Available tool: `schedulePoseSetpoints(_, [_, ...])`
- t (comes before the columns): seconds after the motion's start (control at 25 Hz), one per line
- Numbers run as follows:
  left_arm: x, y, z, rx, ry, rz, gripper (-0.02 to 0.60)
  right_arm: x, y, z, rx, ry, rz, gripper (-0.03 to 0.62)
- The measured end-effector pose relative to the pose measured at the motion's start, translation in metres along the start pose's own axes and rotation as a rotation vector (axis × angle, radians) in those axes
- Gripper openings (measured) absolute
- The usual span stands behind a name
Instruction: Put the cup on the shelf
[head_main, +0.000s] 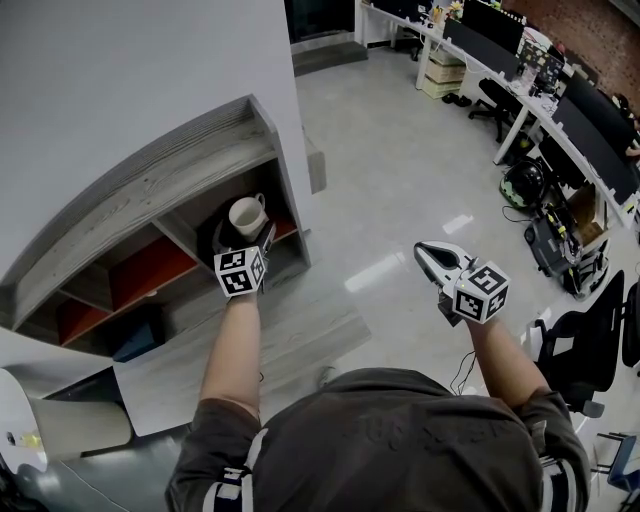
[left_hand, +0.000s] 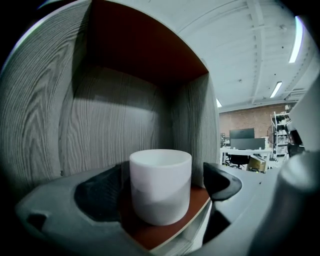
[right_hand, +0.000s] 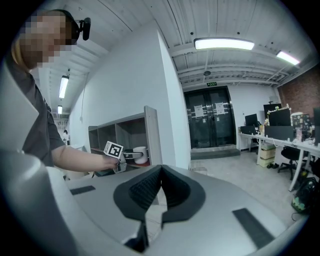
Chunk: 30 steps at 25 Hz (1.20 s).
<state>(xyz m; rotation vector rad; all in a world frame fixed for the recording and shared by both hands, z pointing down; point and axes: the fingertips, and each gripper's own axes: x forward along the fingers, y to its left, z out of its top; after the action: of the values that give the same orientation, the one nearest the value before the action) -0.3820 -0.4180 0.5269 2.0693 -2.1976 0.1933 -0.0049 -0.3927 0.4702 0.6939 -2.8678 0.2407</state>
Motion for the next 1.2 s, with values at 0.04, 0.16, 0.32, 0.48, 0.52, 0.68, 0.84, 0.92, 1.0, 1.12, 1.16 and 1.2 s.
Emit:
schedulePoseSetpoints(0.04, [-0.002,0.0,0.0,0.001,-0.001,0.002,0.468,0.0,0.001,0.0,0.0,0.0,0.001,-0.008])
schedulePoseSetpoints(0.16, [-0.01,0.0,-0.002,0.001,0.004,0.015,0.468,0.002,0.005,-0.001,-0.001,-0.001,0.005,-0.008])
schedulePoseSetpoints(0.32, [-0.031,-0.01,-0.008,-0.006,0.025,0.025,0.468,-0.002,0.008,0.001,-0.004,-0.005,0.009,-0.008])
schedulePoseSetpoints(0.48, [-0.059,-0.032,-0.014,-0.018,0.032,-0.01,0.466,-0.007,0.009,0.001,-0.004,-0.009,0.007,-0.008])
schedulePoseSetpoints(0.52, [-0.066,-0.04,-0.013,-0.021,0.029,-0.031,0.466,-0.009,0.009,0.001,-0.004,-0.012,0.005,-0.008])
schedulePoseSetpoints(0.68, [-0.088,-0.089,-0.003,-0.042,0.006,-0.164,0.466,-0.021,0.009,0.001,-0.003,-0.019,-0.014,-0.008])
schedulePoseSetpoints(0.84, [-0.096,-0.153,0.01,-0.056,-0.012,-0.335,0.466,-0.037,0.004,0.0,0.003,-0.029,-0.048,-0.008])
schedulePoseSetpoints(0.92, [-0.097,-0.187,0.018,-0.064,-0.021,-0.425,0.466,-0.048,0.0,-0.001,0.005,-0.033,-0.071,-0.008])
schedulePoseSetpoints(1.0, [-0.095,-0.22,0.025,-0.065,-0.026,-0.514,0.465,-0.061,-0.005,-0.002,0.007,-0.036,-0.096,-0.008])
schedulePoseSetpoints(1.12, [-0.089,-0.265,0.032,-0.071,-0.023,-0.635,0.463,-0.082,-0.016,-0.006,0.017,-0.04,-0.142,-0.008])
schedulePoseSetpoints(1.16, [-0.088,-0.279,0.033,-0.077,-0.021,-0.674,0.463,-0.09,-0.02,-0.008,0.021,-0.042,-0.158,-0.008])
schedulePoseSetpoints(1.2, [-0.087,-0.293,0.035,-0.081,-0.021,-0.713,0.462,-0.098,-0.024,-0.01,0.026,-0.045,-0.173,-0.008])
